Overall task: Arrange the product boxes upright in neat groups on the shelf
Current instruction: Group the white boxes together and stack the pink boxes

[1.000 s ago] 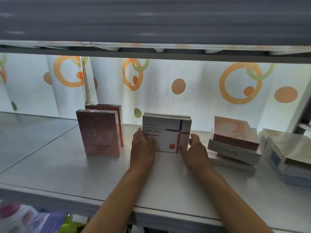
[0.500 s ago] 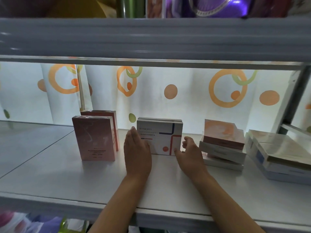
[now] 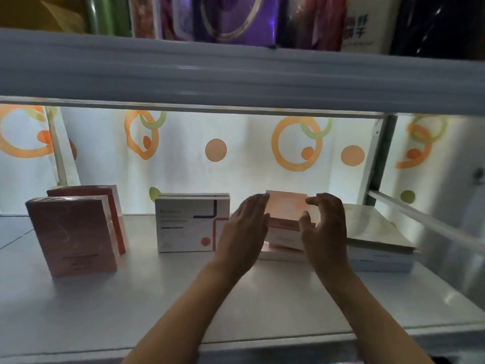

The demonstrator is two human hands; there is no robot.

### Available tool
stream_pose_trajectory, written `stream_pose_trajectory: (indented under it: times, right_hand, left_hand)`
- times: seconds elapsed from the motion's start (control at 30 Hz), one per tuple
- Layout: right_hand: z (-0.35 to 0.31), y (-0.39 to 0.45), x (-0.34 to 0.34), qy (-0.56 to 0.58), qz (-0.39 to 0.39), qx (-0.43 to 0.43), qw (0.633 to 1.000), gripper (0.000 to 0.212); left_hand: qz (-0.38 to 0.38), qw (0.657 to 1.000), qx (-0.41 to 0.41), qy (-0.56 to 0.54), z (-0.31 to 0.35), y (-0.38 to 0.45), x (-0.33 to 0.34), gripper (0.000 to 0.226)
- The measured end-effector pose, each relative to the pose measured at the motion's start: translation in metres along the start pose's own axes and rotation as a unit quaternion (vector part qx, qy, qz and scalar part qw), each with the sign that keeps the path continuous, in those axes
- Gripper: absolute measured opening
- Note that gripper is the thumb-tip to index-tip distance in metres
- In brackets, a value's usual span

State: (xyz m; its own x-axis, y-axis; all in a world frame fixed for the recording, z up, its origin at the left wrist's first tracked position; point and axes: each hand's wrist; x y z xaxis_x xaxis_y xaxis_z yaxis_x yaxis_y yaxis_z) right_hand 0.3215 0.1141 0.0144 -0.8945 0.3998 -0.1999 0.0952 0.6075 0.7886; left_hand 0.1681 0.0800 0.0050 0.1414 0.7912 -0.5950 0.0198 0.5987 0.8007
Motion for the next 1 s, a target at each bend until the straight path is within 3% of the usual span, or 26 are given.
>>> stream_pose_trajectory:
  times: [0.07, 0.23, 0.33, 0.43, 0.73, 1.0]
  right_hand:
    - [0.014, 0.002, -0.003, -0.002, 0.017, 0.04, 0.999, 0.023]
    - [0.032, -0.007, 0.009, 0.042, 0.024, 0.085, 0.995, 0.026]
    - [0.033, -0.006, 0.013, 0.07, 0.015, 0.11, 0.991, 0.034]
    - [0.038, -0.005, 0.013, 0.076, -0.017, 0.178, 0.981, 0.045]
    - [0.043, -0.007, 0.009, 0.106, -0.051, 0.18, 0.977, 0.042]
    - [0.032, -0.012, 0.003, 0.157, -0.047, 0.14, 0.976, 0.044]
  left_hand:
    - [-0.016, 1.0, 0.004, -0.02, 0.007, 0.007, 0.013, 0.038]
    - [-0.081, 0.977, -0.133, -0.146, 0.017, 0.0, 0.042, 0.049]
    - [-0.111, 0.964, -0.169, -0.171, 0.02, -0.002, 0.046, 0.062]
    - [-0.123, 0.954, -0.186, -0.201, 0.024, -0.003, 0.043, 0.061]
    - [-0.087, 0.958, -0.161, -0.221, 0.013, -0.002, 0.041, 0.038]
    - [-0.013, 0.968, -0.145, -0.205, 0.015, -0.006, 0.027, 0.062]
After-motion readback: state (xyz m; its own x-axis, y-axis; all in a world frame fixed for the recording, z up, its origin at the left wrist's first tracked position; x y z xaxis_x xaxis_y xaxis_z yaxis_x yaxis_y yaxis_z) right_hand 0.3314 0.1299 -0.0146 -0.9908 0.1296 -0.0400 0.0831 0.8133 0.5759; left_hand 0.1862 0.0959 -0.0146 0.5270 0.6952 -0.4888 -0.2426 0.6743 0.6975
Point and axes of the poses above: each hand's wrist, its own y-axis towards the middle knuckle, its own x-axis out of the palm, z = x × y, and after that the axes turned 12 degrees about y, right-handed
